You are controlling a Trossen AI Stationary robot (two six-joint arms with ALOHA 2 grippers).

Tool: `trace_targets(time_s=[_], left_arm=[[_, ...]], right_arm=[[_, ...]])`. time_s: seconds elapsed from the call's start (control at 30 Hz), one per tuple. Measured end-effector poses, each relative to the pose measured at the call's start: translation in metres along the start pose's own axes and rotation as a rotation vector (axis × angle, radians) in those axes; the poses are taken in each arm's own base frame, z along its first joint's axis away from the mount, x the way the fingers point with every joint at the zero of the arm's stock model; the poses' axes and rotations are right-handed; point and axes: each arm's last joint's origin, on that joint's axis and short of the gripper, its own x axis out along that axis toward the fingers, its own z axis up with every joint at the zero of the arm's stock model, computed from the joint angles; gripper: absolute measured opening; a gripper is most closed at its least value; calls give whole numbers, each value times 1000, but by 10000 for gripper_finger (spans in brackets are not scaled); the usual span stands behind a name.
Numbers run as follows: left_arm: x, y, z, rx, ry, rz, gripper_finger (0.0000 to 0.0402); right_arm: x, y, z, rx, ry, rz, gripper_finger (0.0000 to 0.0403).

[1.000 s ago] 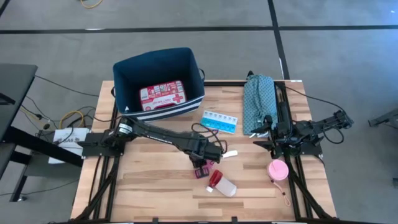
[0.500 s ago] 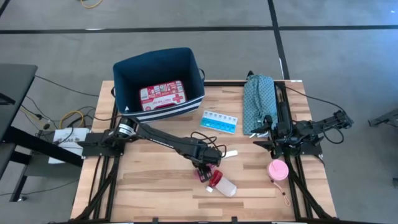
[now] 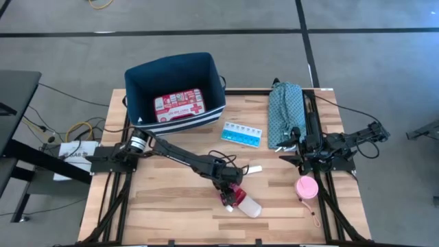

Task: Pick & place medical supplies in basket/bin
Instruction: Put the pink bandage into the blue bin

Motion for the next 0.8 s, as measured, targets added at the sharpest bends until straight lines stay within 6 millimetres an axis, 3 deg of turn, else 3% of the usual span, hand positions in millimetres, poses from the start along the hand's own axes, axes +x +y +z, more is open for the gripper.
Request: trace_targets(time_s=[0.27,0.57,0.7,0.8], left_arm=[[9,3,-5,-7,40,34,202],[6,4,-4,-35,71,45,76],[-11,0,5,-31,134,64,61],[-46,-11,18,7,150,149,61]], right_arm=[[0,0,-1,-2,5,-1,234],[0,0,-1,-4,12,-2,234],[0,0,-1,-3,12,-1,234],[0,0,-1,-4,13,-2,234]])
